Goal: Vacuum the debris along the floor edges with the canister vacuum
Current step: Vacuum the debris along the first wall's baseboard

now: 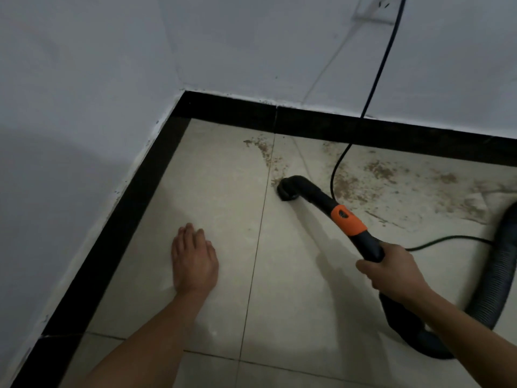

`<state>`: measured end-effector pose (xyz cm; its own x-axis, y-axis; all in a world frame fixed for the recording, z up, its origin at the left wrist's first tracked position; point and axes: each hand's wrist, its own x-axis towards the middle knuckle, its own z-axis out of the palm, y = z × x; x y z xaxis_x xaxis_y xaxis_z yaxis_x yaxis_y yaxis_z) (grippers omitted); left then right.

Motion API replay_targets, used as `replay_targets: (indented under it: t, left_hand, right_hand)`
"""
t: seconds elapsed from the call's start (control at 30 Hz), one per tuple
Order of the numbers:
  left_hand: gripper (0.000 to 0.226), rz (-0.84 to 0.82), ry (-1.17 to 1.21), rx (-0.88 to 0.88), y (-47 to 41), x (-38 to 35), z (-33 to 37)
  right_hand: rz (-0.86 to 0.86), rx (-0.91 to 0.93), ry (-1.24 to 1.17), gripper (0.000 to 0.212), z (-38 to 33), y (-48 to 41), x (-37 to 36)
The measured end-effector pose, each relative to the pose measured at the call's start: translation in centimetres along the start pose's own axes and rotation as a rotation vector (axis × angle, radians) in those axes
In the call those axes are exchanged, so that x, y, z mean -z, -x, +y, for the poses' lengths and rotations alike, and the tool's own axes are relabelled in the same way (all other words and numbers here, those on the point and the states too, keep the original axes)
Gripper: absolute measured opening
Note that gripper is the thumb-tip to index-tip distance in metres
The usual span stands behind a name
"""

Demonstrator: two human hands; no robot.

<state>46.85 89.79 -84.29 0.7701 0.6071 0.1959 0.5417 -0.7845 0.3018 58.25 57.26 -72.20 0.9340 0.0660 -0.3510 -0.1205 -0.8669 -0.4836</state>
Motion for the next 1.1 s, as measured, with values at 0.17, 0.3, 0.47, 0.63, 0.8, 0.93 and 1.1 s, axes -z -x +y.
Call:
replay_targets:
  t: [0.17,0.3,0.47,0.63,0.8,0.93,1.1]
  left_hand:
    - [0.037,-0.001,-0.006,0.002,0.0,0.1,0.2]
    - [0.039,-0.007,0.003,-0.004,-0.2,0.1,0.7]
    - [0.039,-0.016,-0.004,-0.021,0.2,0.2,0.9]
    - [0.041,-0.019,-0.028,0.030,-0.6,-0.1,-0.6]
    - [0.046,-0.027,-0.035,0.015,0.0,0.1,-0.2]
    - [0.040,-0.030,-0.043,0.012,-0.1,0.1,0.3]
    - [0.041,-0.051,-0.048,0.022,-0.1,0.2,0.3]
  right_hand:
    - [-0.036,0.004,-0.036,0.014,-0.9,-0.8,-0.6]
    - [0.051,-0.026,-0.074,0.016,-2.0,-2.3,-0.2]
    - [-0.048,0.068,0.028,0.017,-2.1,-2.6,-0.9]
    - [0.026,-0.036,-0.085,0.014,-3.7,-5.6,-1.7]
    - [0.053,-0.150,-0.229,0.016,-4.0,-7.0,-0.7]
    - [-0.034,-0.092,-0.198,0.014,-4.5,-7.1,-0.8]
    - [0.034,-0.107,-0.243,0.015,-5.8,-8.2,-1.8]
